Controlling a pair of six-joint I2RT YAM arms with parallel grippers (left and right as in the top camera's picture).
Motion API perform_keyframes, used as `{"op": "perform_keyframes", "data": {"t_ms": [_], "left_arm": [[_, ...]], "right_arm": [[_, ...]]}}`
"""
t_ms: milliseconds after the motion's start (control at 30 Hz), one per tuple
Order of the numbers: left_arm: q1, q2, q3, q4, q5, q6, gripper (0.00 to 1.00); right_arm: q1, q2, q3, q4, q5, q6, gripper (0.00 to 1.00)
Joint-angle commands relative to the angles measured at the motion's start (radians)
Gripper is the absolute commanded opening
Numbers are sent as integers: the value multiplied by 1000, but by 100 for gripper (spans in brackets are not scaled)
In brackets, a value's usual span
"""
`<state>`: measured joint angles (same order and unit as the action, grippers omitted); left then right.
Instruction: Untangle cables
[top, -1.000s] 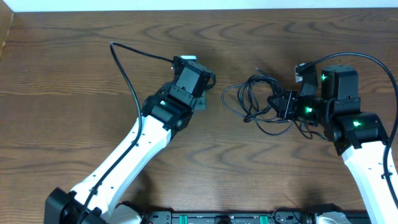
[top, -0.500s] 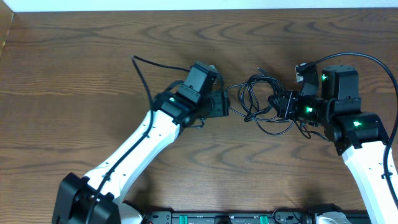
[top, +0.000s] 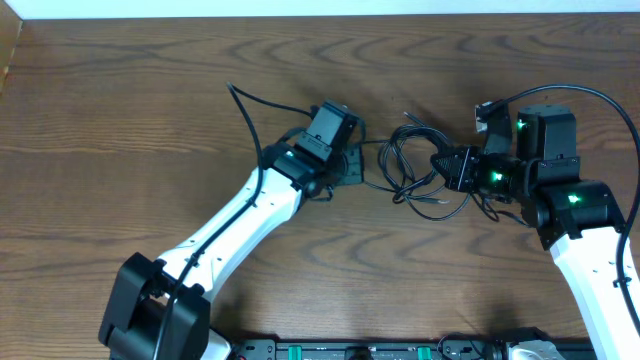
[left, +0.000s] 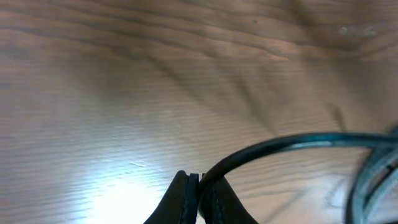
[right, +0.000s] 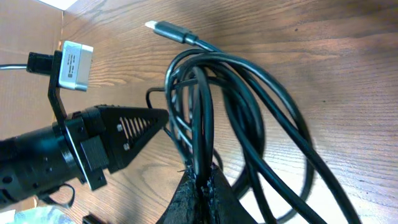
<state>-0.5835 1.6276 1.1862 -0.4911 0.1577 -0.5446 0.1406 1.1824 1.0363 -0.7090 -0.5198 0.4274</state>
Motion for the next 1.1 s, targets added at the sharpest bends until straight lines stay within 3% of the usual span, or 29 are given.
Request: {"op": "perform_keyframes", "data": {"t_ms": [0, 200, 400, 567, 733, 767, 933, 1000, 1067], "left_arm": [[66, -17, 9, -35, -92, 129, 7], [177, -25, 9, -159, -442, 148, 8], [240, -25, 9, -160, -435, 120, 8], [237, -25, 9, -158, -142, 114, 7], [237, -44, 13, -104, 216, 155, 7], [237, -57, 17, -92, 257, 156, 8], [237, -156, 30, -37, 296, 155, 7], [237, -200, 30, -27, 296, 154, 7], [237, -233, 30, -27, 299, 136, 7]], "right_arm": [[-5, -20, 2, 4, -1, -14, 1], [-4, -20, 2, -44, 58, -14, 1], [-4, -20, 2, -43, 58, -18, 1], [3, -16, 1, -45, 35, -16, 2], [40, 31, 1, -47, 40, 134, 31], [45, 43, 0, -48, 39, 166, 31], [89, 142, -3, -39, -21, 268, 30], [134, 192, -3, -22, -31, 285, 43], [177, 238, -3, -6, 18, 357, 47]]}}
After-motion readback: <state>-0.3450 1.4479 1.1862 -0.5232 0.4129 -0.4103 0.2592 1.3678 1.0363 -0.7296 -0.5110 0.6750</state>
